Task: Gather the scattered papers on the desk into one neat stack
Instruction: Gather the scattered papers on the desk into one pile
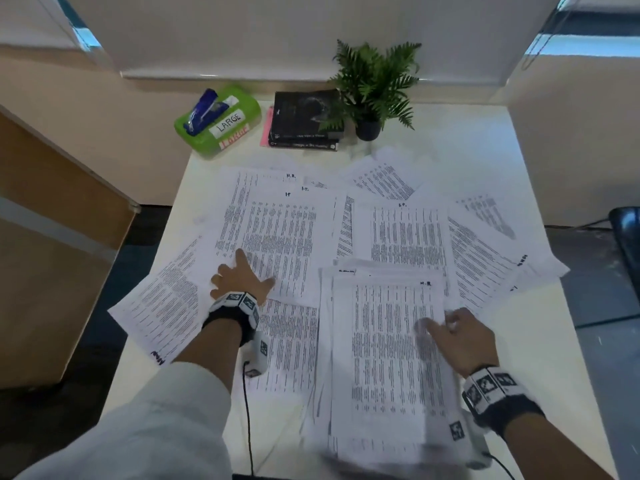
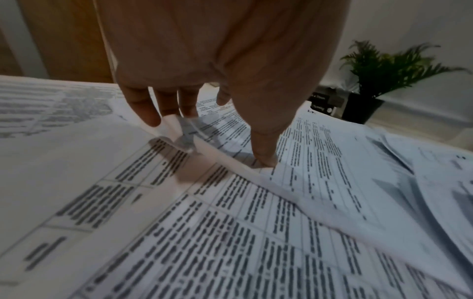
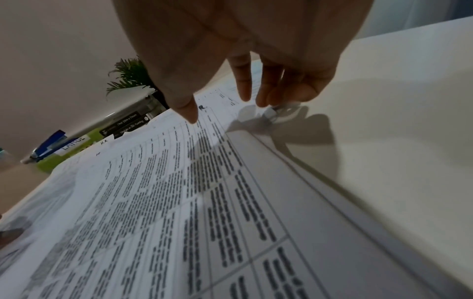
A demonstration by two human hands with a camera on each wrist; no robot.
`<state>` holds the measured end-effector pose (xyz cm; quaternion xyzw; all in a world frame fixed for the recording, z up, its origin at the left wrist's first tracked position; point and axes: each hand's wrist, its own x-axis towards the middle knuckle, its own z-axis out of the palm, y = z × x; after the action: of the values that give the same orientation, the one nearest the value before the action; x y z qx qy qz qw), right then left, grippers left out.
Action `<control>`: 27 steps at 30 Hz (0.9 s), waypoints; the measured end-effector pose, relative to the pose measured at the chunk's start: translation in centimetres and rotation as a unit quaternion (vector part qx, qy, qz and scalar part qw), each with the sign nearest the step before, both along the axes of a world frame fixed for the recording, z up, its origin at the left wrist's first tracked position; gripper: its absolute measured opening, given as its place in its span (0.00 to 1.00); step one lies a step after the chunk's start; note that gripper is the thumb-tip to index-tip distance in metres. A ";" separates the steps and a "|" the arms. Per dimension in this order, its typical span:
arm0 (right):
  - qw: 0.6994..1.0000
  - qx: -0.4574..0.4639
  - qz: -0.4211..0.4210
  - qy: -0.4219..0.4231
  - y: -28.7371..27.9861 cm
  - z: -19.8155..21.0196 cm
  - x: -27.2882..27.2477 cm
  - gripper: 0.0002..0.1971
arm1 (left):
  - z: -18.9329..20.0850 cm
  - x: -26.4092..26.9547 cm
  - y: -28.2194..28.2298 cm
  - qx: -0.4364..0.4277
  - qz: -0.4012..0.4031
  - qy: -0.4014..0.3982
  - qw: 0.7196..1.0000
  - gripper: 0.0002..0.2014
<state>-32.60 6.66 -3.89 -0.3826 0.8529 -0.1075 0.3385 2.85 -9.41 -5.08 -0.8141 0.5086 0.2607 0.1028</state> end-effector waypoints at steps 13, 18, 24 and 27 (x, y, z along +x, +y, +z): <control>0.980 -0.191 0.004 0.047 -1.4 0.9 3.2 0.16 | 0.2 1.5 -1.4 0.026 0.072 0.064 0.995 0.52; 0.977 -0.205 0.022 0.047 -1.8 0.9 5.9 0.14 | 0.3 2.2 -2.1 0.017 0.074 0.080 0.994 0.49; 0.981 -0.186 0.034 0.050 -1.5 0.1 7.9 0.14 | 0.6 0.8 -2.3 0.056 0.026 0.021 0.998 0.57; 0.982 -0.177 0.036 0.059 -1.1 -0.1 8.2 0.13 | 0.4 0.7 -2.8 0.047 0.011 0.048 0.998 0.60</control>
<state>-24.38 5.56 -3.99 -0.4730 0.8244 -0.2217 0.2179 3.54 -12.23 -4.72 -0.8006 0.4908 0.3244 0.1138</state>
